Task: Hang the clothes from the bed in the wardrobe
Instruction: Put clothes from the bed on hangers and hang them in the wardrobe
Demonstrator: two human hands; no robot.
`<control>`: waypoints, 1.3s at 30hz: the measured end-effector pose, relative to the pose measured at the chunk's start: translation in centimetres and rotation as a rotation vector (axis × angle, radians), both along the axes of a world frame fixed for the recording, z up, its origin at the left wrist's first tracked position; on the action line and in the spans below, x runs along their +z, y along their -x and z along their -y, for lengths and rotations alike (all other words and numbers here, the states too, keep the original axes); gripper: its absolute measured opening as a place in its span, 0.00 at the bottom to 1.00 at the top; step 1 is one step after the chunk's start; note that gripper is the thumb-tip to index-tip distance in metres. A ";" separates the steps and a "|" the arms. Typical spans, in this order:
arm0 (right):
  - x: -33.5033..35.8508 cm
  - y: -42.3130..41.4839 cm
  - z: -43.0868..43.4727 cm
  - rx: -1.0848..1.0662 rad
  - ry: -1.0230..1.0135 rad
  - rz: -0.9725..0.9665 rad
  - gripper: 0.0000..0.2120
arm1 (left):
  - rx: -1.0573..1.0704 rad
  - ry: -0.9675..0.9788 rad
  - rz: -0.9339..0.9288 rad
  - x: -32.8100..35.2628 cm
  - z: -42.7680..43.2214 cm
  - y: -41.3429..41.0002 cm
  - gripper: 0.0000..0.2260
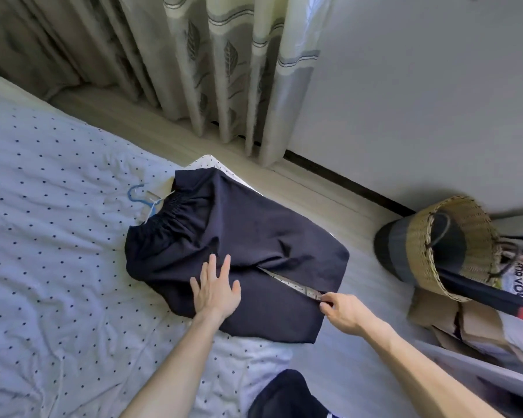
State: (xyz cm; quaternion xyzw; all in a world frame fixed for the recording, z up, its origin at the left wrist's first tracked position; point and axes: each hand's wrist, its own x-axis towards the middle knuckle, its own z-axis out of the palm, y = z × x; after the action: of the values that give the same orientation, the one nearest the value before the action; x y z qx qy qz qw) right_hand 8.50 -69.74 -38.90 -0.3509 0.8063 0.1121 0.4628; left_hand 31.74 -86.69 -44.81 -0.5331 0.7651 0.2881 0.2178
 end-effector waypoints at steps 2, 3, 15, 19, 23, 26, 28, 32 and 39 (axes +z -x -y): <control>2.5 -0.2 -2.8 -0.031 0.092 -0.024 0.17 | -0.110 -0.011 -0.029 2.4 -2.2 1.9 0.29; 3.6 -0.3 -4.4 -0.042 0.138 -0.046 0.17 | -0.173 -0.013 -0.040 3.4 -3.2 2.9 0.29; 10.4 -1.4 -34.6 -0.576 0.594 -0.522 0.21 | -1.054 0.164 -0.215 13.2 -25.6 21.2 0.28; 12.7 -3.7 -46.3 -0.865 0.623 -0.710 0.26 | -1.366 0.186 -0.396 17.1 -38.8 25.7 0.27; 15.3 -6.8 -56.7 -1.092 0.554 -0.843 0.29 | -1.609 0.205 -0.563 20.2 -51.4 28.2 0.24; 17.5 -8.5 -63.1 -1.205 0.474 -0.962 0.31 | -1.740 0.183 -0.662 22.6 -59.5 29.5 0.23; 19.1 -8.8 -66.9 -1.262 0.443 -1.047 0.30 | -1.804 0.184 -0.724 24.8 -64.0 30.8 0.24; 22.5 -8.0 -72.4 -1.300 0.423 -1.229 0.28 | -1.872 0.208 -0.819 29.1 -70.7 34.6 0.24; 28.1 -2.3 -78.6 -1.306 0.458 -1.433 0.23 | -1.830 0.160 -0.936 33.9 -78.0 42.7 0.27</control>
State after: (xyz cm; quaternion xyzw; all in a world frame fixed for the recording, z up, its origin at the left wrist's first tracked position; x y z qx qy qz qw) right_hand 10.79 8.87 -10.77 0.2312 0.9324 -0.1376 -0.2411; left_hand -10.92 -8.72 -10.95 0.4061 0.9032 0.1391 -0.0022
